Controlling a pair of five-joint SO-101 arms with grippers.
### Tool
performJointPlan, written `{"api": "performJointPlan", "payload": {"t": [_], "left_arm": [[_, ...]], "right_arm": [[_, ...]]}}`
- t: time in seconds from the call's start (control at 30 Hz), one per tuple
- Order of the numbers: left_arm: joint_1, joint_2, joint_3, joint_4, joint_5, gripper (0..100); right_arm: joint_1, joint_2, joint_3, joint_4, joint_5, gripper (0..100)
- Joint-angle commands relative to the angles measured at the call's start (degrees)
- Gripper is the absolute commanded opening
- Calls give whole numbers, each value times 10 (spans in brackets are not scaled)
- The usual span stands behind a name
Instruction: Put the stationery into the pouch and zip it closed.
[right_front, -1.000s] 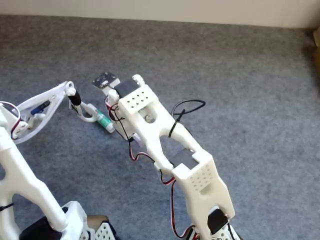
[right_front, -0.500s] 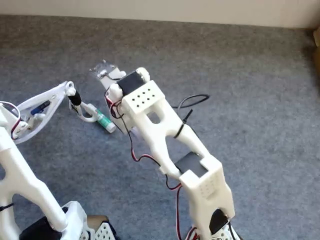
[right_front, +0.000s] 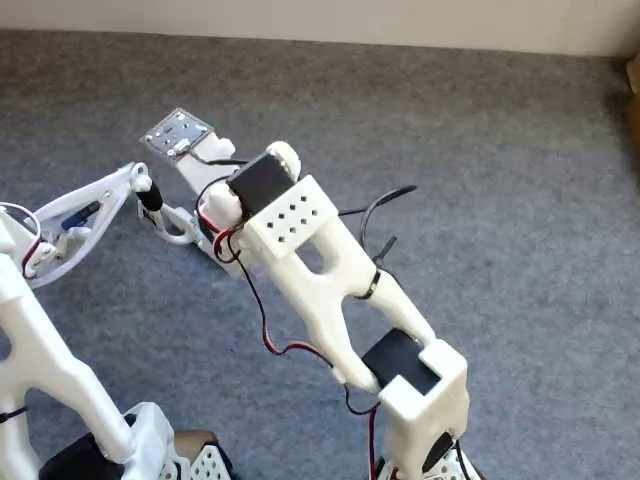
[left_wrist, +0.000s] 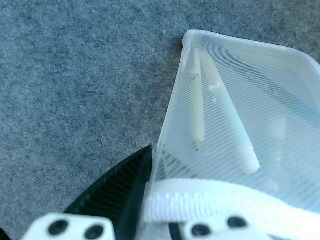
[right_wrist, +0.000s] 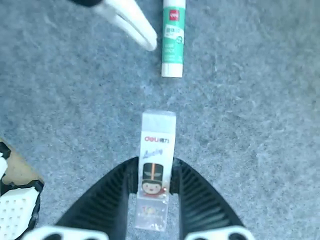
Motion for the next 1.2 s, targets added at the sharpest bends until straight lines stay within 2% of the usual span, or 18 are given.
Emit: {"api": "performJointPlan", "payload": {"t": [0.0, 0.2, 0.5, 0.67, 0.9, 1.07, 1.17], "left_arm": [[1, 6, 5, -3, 7, 7], [43, 3, 21, -3, 6, 7], [47, 4, 21, -3, 6, 7], [47, 6, 21, -3, 6, 7], [47, 6, 21, -3, 6, 7], [45, 6, 21, -2, 6, 7], [44, 6, 21, -2, 6, 7]], "right_arm": [[-23, -83, 27, 5, 2, 5], [-44, -208, 143, -58, 2, 5], [-53, -393, 472, -378, 1, 5], [-79, -490, 608, -512, 1, 5], [-104, -538, 701, -638, 1, 5], [-80, -543, 722, -711, -2, 5], [-71, -543, 733, -746, -65, 5]]}}
